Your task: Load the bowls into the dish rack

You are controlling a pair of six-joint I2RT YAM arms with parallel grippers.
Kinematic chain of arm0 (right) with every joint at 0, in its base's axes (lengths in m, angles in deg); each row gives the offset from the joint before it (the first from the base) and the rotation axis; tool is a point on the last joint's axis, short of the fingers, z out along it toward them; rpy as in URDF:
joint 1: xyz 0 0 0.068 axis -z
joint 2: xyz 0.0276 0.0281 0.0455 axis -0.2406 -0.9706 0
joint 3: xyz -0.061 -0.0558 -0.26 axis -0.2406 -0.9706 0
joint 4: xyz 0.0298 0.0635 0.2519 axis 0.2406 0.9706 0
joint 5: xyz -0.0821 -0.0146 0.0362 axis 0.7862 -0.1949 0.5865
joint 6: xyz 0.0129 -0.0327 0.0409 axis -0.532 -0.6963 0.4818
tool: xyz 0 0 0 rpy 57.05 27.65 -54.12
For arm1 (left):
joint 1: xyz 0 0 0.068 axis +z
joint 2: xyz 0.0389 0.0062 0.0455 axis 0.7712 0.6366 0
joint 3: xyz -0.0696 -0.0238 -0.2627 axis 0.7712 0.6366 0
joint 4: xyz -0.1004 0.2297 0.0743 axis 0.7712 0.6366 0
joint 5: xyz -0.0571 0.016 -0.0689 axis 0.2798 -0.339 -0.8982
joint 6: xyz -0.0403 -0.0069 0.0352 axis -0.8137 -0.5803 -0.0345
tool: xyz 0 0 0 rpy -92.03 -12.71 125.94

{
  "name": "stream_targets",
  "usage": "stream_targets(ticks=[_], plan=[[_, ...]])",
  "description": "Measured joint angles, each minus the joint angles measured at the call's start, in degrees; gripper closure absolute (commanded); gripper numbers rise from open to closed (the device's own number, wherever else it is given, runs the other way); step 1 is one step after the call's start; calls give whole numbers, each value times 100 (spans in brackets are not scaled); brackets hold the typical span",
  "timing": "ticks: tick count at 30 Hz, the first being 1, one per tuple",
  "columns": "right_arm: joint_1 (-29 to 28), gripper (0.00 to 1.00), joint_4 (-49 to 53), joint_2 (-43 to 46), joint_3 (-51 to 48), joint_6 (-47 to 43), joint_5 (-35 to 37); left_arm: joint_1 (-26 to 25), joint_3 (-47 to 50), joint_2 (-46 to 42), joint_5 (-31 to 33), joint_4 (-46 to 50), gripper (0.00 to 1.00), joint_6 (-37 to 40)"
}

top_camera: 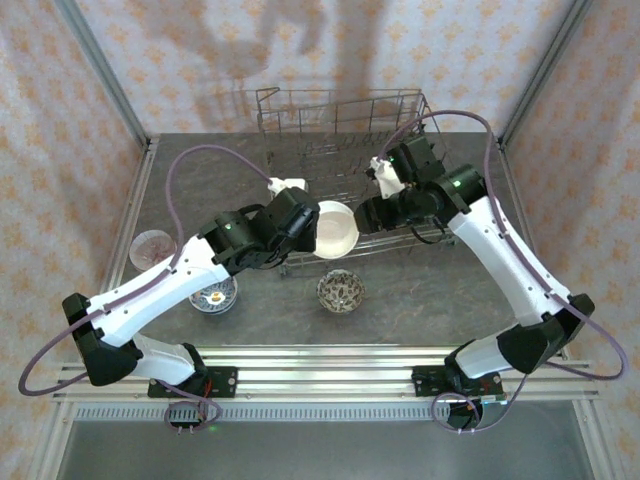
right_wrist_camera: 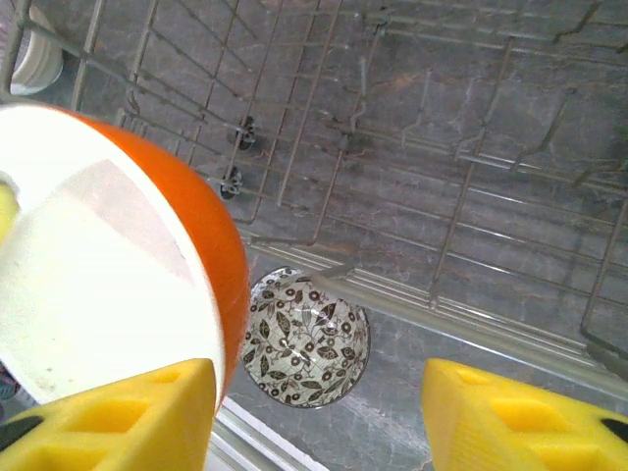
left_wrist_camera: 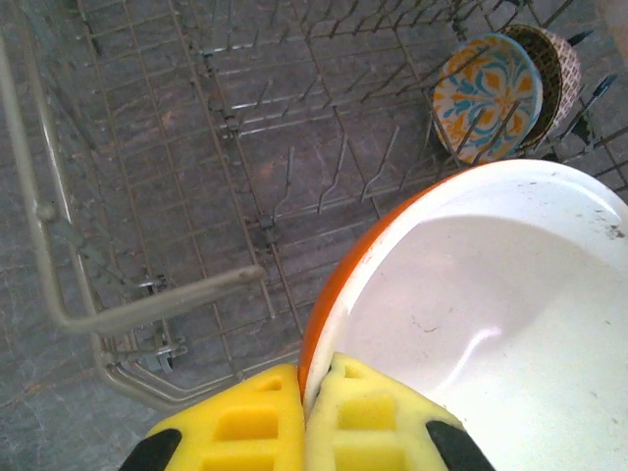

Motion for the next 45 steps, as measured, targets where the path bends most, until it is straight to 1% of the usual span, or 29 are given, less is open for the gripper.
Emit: stream_targets(ticks=[10, 17, 23, 27, 30, 32, 37, 38, 40, 43, 45], plan=[[-35, 47, -31, -151, 68, 50, -142, 153, -105, 122, 52, -9, 100, 157], [-33, 46, -103, -221, 229, 153, 57, 225, -188, 223, 72, -59, 100, 201], [-20, 49, -142, -282, 398, 271, -96, 225, -203, 245, 70, -140, 100, 201], [-20, 54, -157, -494, 404, 380, -184, 225, -275, 286, 72, -188, 100, 201], [-20, 62, -157, -586, 404, 431, -199, 225, -291, 308, 72, -243, 100, 201], [-20, 66, -157, -592, 404, 450, -208, 225, -297, 319, 72, -264, 100, 201], [-20, 69, -157, -595, 404, 481, -155, 225, -415, 420, 96, -262, 100, 201], [-20, 72, -157, -595, 411, 481, -107, 225, -444, 450, 98, -262, 100, 201], [-20, 75, -155, -595, 422, 483, -50, 225, -459, 481, 101, -264, 100, 201], [-20, 84, -157, -595, 448, 463, -7, 225, -459, 514, 98, -264, 100, 203], [-20, 86, -149, -612, 501, 483, 39, 227, -494, 544, 107, -260, 100, 216]])
